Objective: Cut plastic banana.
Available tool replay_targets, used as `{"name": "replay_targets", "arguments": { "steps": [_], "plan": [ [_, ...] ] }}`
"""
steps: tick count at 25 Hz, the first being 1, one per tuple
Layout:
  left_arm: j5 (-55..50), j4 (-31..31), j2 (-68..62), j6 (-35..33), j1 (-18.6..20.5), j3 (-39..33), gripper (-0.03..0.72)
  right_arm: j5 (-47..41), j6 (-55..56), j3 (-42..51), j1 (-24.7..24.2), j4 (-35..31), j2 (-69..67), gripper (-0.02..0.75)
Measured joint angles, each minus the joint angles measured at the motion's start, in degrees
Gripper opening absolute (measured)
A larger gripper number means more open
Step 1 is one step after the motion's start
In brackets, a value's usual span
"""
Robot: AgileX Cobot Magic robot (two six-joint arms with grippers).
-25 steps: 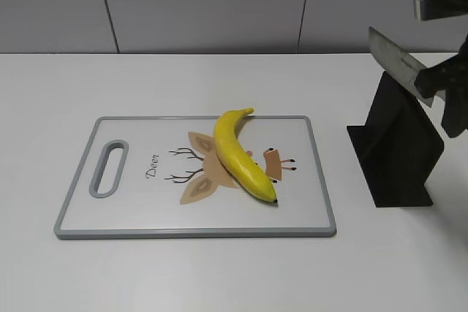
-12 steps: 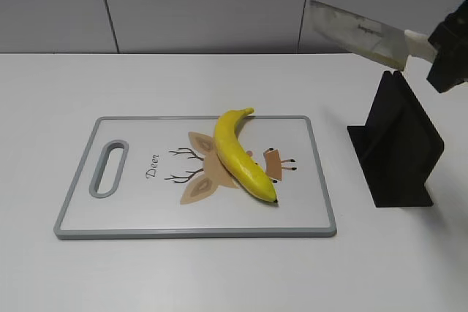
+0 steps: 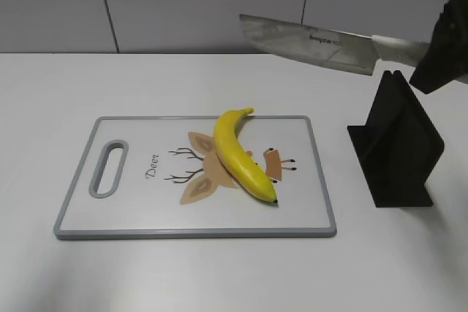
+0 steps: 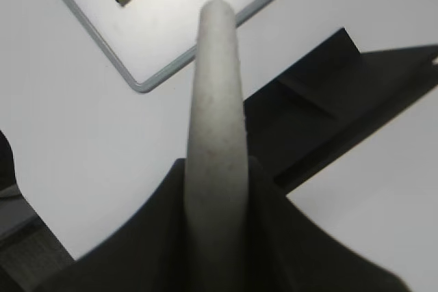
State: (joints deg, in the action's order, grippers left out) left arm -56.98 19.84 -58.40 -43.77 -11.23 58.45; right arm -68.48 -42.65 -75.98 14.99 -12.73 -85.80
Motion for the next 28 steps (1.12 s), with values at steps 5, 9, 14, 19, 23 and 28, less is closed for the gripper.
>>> {"name": "replay_targets", "arguments": {
  "steps": [5, 9, 14, 19, 23, 28],
  "plan": [
    [-5.4, 9.8, -15.3, -17.3, -0.4, 12.8, 0.531, -0.1, -11.7, -0.6, 0.3, -4.3, -1.4, 0.176],
    [-8.5, 8.8, -25.7, -22.9, -4.3, 23.2, 0.531, 0.1, -17.5, -1.3, 2.8, -4.4, -5.2, 0.176],
    [-11.0, 4.9, -35.9, -24.3, -11.4, 34.0, 0.531, 0.3, -19.2, -6.0, 5.8, -4.8, -10.4, 0.176],
    [-11.3, 2.0, -42.7, -26.2, -16.1, 37.3, 0.531, 0.3, -21.0, -11.4, 6.1, -5.1, -14.1, 0.176],
    [-10.3, 1.1, -46.2, -26.7, -17.0, 37.3, 0.528, 0.2, -23.5, -12.6, 6.1, -6.3, -14.6, 0.176],
    [-9.6, 0.9, -47.4, -26.8, -17.0, 37.3, 0.292, 0.3, -24.4, -12.6, 6.1, -6.9, -15.3, 0.176]
  ]
}}
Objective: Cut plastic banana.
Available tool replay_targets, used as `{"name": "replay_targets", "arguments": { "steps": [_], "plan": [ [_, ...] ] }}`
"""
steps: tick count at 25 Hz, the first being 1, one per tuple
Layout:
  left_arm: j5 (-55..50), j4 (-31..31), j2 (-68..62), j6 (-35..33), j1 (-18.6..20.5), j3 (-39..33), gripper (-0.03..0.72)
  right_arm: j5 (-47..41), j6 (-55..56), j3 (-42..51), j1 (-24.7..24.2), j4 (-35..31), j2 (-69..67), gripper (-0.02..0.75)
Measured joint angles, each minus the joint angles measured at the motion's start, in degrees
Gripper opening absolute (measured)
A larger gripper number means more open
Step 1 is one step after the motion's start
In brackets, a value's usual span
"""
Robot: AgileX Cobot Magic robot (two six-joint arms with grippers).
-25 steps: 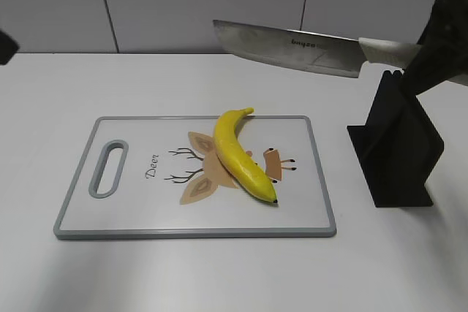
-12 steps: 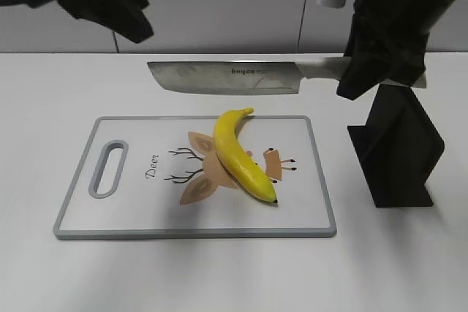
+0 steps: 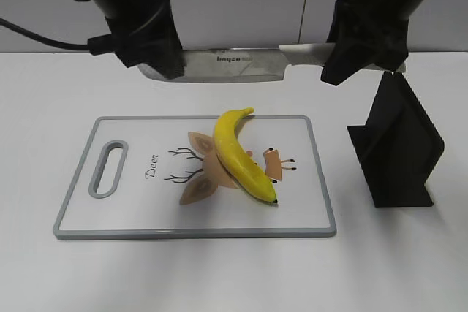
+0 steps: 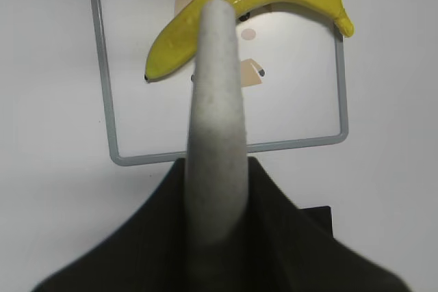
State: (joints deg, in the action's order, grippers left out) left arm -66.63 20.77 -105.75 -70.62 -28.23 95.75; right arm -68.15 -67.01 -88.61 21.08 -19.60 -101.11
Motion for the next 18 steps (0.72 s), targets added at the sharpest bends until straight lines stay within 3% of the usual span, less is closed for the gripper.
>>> {"name": "replay_targets", "arguments": {
  "steps": [2, 4, 18],
  "plan": [
    [0.0, -0.2, 0.0, -0.2, 0.0, 0.0, 0.102, 0.4, 0.0, 0.0, 0.0, -0.4, -0.8, 0.176],
    [-0.2, -1.0, 0.0, -0.5, 0.0, 0.0, 0.017, 1.2, 0.0, -0.1, 0.0, -0.7, -1.3, 0.176],
    [2.1, -2.6, -8.6, 3.0, 0.0, 0.1, -0.009, 5.5, -0.6, -0.1, 0.0, 1.9, -9.8, 0.176]
  ]
}}
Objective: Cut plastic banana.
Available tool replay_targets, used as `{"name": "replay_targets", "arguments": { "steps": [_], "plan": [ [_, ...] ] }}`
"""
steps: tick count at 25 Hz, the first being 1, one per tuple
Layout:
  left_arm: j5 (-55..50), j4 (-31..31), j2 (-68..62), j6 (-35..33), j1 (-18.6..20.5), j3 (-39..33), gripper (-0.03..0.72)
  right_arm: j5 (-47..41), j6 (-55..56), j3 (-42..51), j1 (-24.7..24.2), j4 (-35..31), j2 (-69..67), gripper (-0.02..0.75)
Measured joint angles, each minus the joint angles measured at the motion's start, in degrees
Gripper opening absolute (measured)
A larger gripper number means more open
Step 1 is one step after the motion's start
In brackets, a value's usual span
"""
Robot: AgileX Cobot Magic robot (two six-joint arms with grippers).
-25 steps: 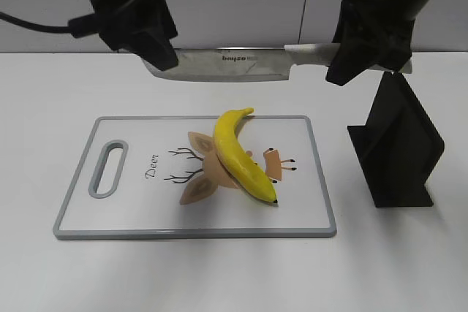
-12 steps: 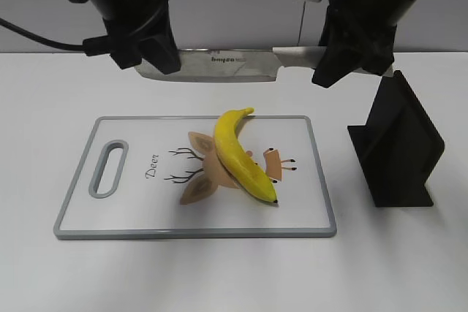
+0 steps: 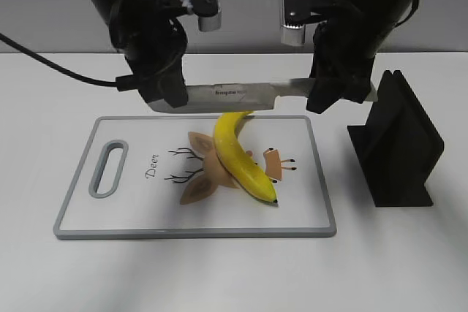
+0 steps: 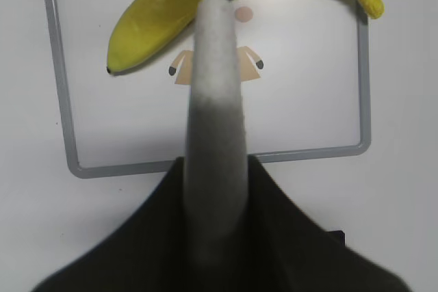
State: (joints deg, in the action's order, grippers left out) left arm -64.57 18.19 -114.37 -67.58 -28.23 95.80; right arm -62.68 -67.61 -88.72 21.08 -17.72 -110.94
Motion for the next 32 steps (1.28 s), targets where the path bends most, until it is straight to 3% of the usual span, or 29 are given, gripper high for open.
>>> {"name": "replay_targets", "arguments": {
  "steps": [18, 24, 32],
  "plan": [
    [4.4, 0.2, -9.8, 2.0, 0.0, 0.6, -0.004, 5.1, 0.6, -0.8, -0.1, 3.2, -12.2, 0.178],
    [4.3, 0.0, -7.8, 2.3, 0.0, 0.5, -0.004, 5.1, 1.9, -0.5, 0.0, 3.2, -9.8, 0.179],
    [3.5, -1.8, 4.1, 2.6, -0.4, 0.5, -0.004, 2.7, 2.6, -1.7, 0.1, 3.1, 1.1, 0.18]
  ]
}}
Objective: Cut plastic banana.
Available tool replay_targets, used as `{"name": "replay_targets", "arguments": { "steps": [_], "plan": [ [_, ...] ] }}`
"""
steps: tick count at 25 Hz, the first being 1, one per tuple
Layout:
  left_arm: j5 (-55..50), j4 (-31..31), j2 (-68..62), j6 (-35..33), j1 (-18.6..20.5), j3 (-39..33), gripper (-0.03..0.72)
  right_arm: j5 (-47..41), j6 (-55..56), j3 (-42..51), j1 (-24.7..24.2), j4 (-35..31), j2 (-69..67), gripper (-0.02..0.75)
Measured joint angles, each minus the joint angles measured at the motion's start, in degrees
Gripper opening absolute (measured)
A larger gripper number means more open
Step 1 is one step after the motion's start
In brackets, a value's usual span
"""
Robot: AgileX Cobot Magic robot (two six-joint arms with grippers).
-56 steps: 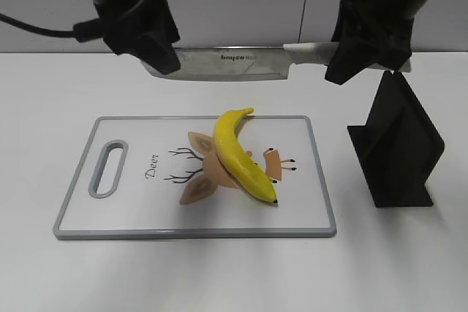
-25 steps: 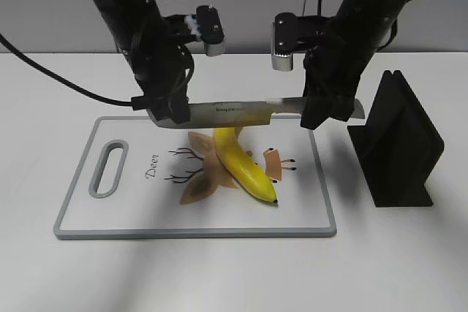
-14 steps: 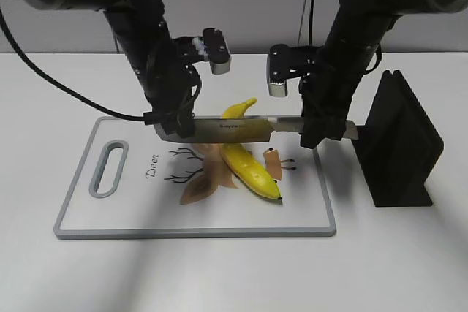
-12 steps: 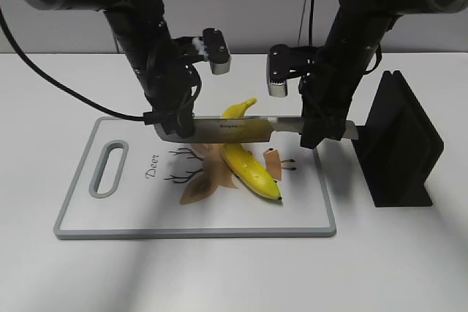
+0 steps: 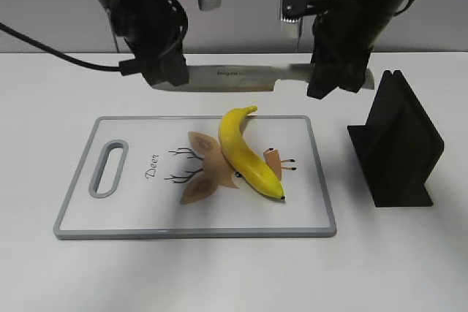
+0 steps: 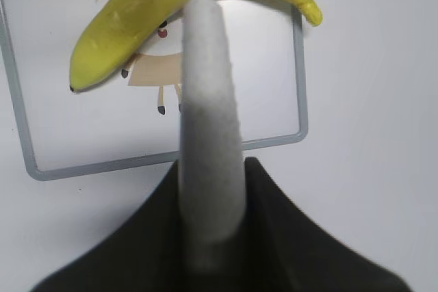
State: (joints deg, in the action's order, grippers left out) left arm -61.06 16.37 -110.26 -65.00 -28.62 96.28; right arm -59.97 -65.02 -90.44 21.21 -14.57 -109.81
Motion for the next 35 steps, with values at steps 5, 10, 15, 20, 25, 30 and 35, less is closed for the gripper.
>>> {"name": "replay_targets", "arguments": {
  "steps": [5, 10, 15, 20, 25, 30, 35],
  "plan": [
    [0.4, 0.3, 6.0, 2.0, -0.1, 0.0, 0.085, -1.4, 2.9, -0.1, 0.3, 0.0, 5.1, 0.181],
    [2.1, 1.6, 9.7, 8.7, 0.1, 0.0, 0.488, -6.5, 9.5, -0.2, 1.2, 3.2, 7.7, 0.175],
    [3.0, -0.1, 13.5, 20.5, 0.9, 0.0, 0.641, -9.1, 26.9, -0.2, 2.4, 9.4, 9.5, 0.174],
    [-2.0, -3.4, 16.3, 32.0, 6.3, 0.0, 0.625, -9.8, 44.4, 0.6, 2.4, 13.7, 11.5, 0.174],
    [-8.1, -2.4, 16.8, 36.3, 14.8, -0.3, 0.599, -8.7, 55.1, 8.5, -1.6, 14.6, 19.9, 0.174],
    [-7.0, -3.6, 22.3, 38.9, 19.4, -8.3, 0.578, -4.2, 60.0, 21.2, -8.9, 12.7, 26.7, 0.174],
    [1.9, -5.8, 34.4, 42.7, 19.5, -23.7, 0.575, 2.7, 66.2, 29.7, -9.8, 12.0, 29.8, 0.174]
  ]
}}
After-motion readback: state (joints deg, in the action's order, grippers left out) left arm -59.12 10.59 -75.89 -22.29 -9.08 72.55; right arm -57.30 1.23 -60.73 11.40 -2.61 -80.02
